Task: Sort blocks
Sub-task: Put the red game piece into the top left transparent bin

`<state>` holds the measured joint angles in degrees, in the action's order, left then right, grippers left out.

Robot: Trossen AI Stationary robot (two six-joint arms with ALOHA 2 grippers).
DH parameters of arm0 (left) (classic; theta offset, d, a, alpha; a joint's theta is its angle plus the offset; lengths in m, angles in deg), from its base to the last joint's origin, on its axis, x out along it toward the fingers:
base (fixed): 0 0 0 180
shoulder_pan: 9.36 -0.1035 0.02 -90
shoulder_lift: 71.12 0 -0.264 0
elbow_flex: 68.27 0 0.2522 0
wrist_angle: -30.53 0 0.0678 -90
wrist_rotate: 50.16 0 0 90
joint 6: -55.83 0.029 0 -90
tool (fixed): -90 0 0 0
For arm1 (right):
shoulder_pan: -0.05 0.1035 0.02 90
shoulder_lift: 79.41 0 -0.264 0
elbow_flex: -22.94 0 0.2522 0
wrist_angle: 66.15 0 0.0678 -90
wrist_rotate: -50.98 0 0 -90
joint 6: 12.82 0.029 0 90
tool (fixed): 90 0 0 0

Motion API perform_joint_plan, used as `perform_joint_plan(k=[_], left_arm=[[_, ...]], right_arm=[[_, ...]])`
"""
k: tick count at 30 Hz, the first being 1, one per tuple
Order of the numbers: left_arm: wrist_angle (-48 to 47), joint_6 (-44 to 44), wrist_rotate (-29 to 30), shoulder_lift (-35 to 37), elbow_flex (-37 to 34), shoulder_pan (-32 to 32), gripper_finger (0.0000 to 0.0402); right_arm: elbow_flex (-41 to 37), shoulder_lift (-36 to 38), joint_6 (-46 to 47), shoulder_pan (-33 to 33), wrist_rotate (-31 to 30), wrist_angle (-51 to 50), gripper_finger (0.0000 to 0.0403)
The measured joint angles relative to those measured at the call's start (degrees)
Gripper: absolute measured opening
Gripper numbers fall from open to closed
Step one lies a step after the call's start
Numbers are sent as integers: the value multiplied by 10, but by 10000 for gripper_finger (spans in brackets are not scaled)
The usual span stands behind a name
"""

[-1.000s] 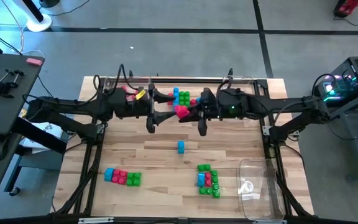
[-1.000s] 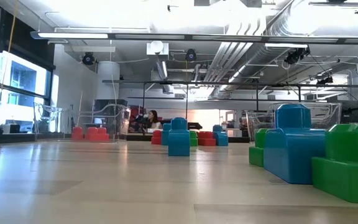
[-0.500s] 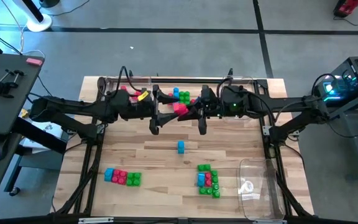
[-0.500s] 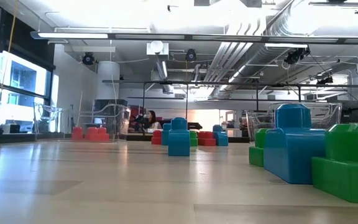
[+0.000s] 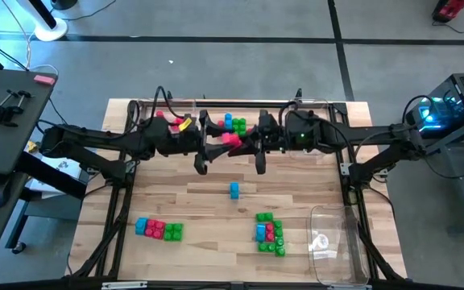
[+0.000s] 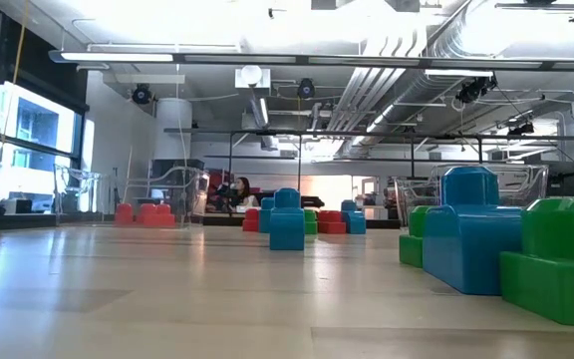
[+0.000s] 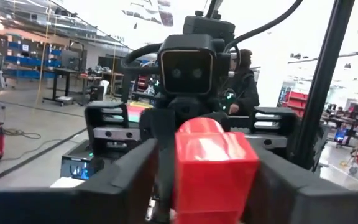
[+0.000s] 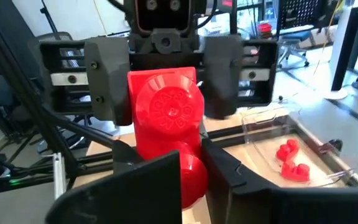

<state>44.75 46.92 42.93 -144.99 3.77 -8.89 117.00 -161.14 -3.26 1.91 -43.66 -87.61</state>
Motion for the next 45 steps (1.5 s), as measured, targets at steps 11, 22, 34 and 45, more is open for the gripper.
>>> perform_joint_plan(k=[11, 22, 34, 45], left_arm=[[19, -9, 10, 0, 0, -12, 101], [-235, 26, 139, 119, 0, -78, 101], [-684, -187, 311, 139, -44, -260, 101], [-687, -154, 243, 62, -50, -387, 194]], right_arm=[[0, 1, -37, 1, -63, 5, 57], [0, 58, -66, 0, -178, -73, 183], [0, 83, -19, -4, -214, -161, 188], [0, 82, 6, -3, -214, -170, 188]])
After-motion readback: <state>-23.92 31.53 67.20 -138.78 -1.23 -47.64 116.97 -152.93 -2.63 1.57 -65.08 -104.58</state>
